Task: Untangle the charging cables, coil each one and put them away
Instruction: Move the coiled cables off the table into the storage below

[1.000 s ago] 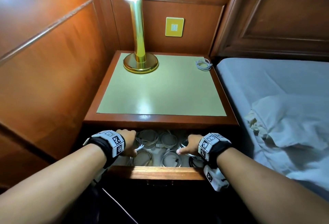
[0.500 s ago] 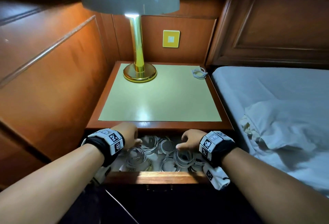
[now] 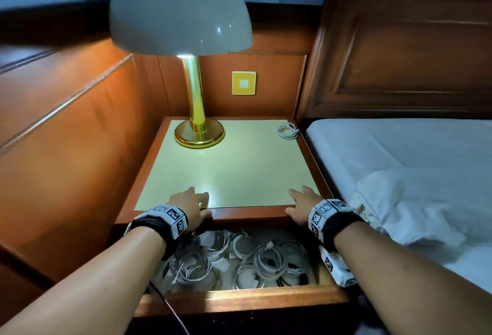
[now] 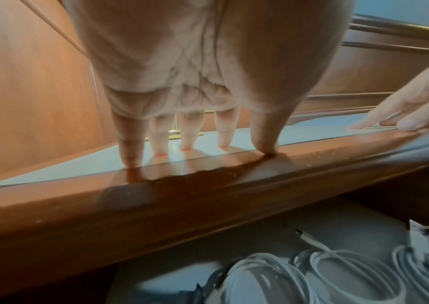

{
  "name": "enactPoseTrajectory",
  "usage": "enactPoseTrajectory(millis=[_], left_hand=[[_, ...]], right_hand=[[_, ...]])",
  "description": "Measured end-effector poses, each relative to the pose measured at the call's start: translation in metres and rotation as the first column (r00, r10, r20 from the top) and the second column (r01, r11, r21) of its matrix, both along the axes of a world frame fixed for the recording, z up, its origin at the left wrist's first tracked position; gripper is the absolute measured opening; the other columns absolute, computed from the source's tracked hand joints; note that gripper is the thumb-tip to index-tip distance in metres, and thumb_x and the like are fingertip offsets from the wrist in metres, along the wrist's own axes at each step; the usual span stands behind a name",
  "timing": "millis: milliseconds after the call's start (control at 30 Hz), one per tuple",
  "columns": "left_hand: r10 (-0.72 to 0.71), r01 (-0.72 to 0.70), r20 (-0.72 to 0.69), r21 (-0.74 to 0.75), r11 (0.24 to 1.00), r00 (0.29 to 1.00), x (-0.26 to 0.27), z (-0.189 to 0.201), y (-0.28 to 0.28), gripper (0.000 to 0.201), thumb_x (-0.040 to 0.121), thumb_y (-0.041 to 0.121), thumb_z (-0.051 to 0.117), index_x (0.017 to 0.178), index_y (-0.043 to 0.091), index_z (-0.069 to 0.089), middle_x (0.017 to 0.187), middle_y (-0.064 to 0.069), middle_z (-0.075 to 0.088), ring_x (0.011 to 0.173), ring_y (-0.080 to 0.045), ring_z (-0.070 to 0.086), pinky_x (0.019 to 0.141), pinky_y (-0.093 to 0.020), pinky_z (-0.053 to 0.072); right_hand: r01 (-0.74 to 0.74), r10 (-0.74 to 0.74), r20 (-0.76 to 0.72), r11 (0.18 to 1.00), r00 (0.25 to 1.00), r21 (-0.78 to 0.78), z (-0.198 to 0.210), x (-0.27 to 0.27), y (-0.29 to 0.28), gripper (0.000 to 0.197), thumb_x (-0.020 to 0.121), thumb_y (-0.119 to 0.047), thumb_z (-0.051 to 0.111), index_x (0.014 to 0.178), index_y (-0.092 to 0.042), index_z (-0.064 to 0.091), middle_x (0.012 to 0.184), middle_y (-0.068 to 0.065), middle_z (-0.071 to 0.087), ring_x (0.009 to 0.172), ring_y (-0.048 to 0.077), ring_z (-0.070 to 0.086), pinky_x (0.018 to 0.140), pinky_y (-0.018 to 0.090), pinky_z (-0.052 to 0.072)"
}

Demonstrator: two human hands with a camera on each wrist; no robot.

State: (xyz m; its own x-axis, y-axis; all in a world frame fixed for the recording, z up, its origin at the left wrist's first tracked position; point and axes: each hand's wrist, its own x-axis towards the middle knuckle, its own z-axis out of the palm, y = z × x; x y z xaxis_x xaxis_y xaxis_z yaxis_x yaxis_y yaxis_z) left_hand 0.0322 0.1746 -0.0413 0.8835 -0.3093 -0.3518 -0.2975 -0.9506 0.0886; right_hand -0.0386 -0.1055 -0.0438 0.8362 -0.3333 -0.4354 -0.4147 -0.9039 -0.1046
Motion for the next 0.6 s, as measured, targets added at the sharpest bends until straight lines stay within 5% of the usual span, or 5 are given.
enactPoseTrajectory(millis=[133,233,300,433,600], left_hand=[[0.056,-0.056,-0.03,0.009,0.998,0.998,0.015,0.002,-0.017,0.048,0.093,0.056,0.055,0.132,0.03,0.05,0.135,-0.009,0.045,0.12,-0.035,0.051,0.102,-0.043,0.045],[0.069,-0.064,-0.093,0.059,0.996,0.993,0.032,0.007,-0.028,0.073,0.081,0.07,0.062,0.139,0.03,0.044,0.14,-0.008,0.042,0.123,-0.035,0.05,0.103,-0.046,0.045],[0.056,-0.042,-0.127,0.112,0.993,0.99,0.045,0.011,-0.035,0.092,0.073,0.079,0.063,0.147,0.029,0.038,0.147,-0.01,0.038,0.128,-0.035,0.049,0.105,-0.047,0.044],[0.044,-0.025,-0.138,0.14,0.99,0.989,0.065,0.024,-0.055,0.107,0.067,0.081,0.067,0.151,0.024,0.033,0.15,-0.012,0.041,0.132,-0.031,0.048,0.104,-0.044,0.045],[0.06,-0.034,-0.149,0.169,0.985,0.987,0.105,0.028,-0.074,0.107,0.069,0.075,0.071,0.153,0.021,0.032,0.146,-0.008,0.049,0.129,-0.029,0.05,0.097,-0.038,0.046]], right_hand=[[0.018,-0.018,-0.001,1.0,1.0,-0.01,-0.002,0.031,-0.009,0.068,0.09,-0.035,0.066,0.149,-0.015,0.038,0.154,0.02,0.032,0.138,0.039,0.037,0.112,0.045,0.037],[-0.051,0.039,-0.1,0.992,0.994,-0.113,0.007,0.054,-0.009,0.088,0.07,-0.07,0.072,0.136,-0.016,0.052,0.148,0.017,0.04,0.137,0.035,0.04,0.106,0.05,0.043],[-0.059,0.037,-0.143,0.986,0.989,-0.156,0.009,0.066,-0.011,0.101,0.067,-0.081,0.065,0.143,-0.017,0.044,0.151,0.017,0.03,0.139,0.034,0.037,0.108,0.051,0.041],[-0.026,-0.004,-0.168,0.984,0.986,-0.175,0.009,0.092,-0.026,0.128,0.064,-0.09,0.057,0.159,-0.024,0.001,0.163,0.02,-0.002,0.148,0.045,0.018,0.116,0.057,0.028],[0.006,-0.016,-0.124,0.997,0.992,-0.083,0.012,0.134,-0.042,0.147,0.055,-0.083,0.073,0.157,-0.018,-0.011,0.164,0.014,0.016,0.146,0.036,0.029,0.113,0.05,0.031]])
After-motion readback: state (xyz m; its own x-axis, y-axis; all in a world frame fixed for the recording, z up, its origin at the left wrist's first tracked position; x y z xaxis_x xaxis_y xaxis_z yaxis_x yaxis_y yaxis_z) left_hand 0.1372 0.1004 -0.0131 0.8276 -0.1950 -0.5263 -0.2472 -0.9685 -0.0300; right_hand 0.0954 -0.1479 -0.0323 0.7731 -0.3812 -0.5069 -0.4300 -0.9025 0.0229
